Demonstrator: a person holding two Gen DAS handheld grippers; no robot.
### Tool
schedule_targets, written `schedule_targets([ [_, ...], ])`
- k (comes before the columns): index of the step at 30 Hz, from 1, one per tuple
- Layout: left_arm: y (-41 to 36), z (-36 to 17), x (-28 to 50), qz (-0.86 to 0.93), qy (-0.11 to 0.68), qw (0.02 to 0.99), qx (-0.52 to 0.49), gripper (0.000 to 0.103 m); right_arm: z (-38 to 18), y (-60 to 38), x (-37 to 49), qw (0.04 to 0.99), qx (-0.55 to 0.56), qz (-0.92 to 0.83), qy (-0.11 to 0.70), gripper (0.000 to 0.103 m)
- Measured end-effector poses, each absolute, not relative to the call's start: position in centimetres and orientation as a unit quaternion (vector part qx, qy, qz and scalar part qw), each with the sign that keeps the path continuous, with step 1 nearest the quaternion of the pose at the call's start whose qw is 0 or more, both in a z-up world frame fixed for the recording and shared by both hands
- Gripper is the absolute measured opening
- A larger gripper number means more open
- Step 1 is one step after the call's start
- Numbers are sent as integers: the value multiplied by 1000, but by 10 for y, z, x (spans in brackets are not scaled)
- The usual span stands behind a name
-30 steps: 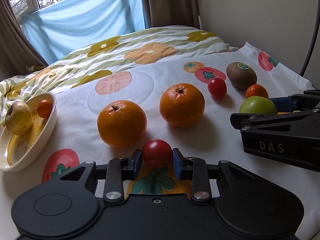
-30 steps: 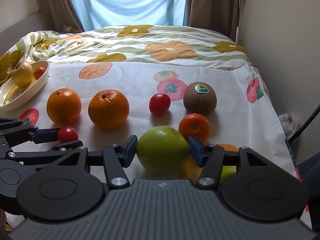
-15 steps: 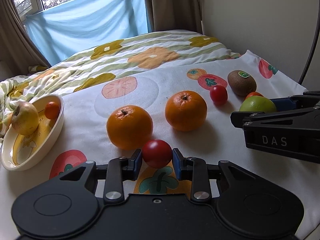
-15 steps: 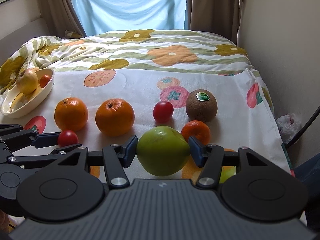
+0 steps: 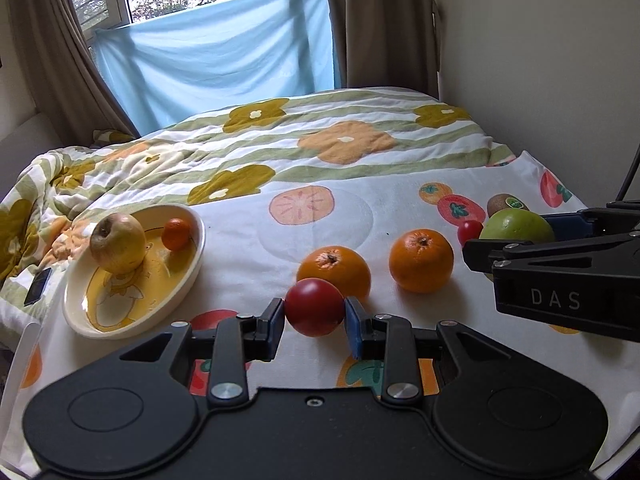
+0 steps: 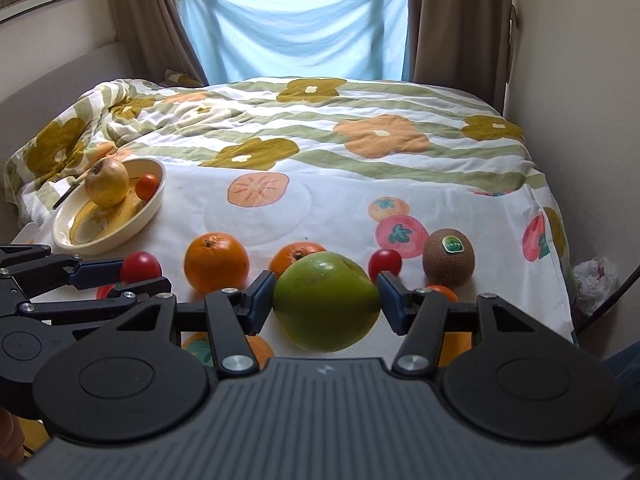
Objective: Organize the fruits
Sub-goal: 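Carry the tomato with the left gripper while the right gripper carries the green apple to the bowl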
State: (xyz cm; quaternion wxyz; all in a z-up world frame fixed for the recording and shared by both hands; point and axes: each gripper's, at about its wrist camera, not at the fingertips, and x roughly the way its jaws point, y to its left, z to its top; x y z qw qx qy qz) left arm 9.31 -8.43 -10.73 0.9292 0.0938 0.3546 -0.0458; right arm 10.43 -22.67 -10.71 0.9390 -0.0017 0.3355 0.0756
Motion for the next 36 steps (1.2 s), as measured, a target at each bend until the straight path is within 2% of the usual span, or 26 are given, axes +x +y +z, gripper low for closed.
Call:
schedule_targets([
  [10, -13, -72, 96, -1, 348, 933, 86, 36, -71, -161, 119, 934, 10, 125, 335, 71],
  [18, 46, -67, 112, 16, 351, 932, 88, 36, -65, -95, 142, 931, 11, 146, 334, 71],
  [36, 136, -110, 186, -7, 386, 917, 105, 36, -100, -1, 202, 923, 20, 133, 361, 71],
])
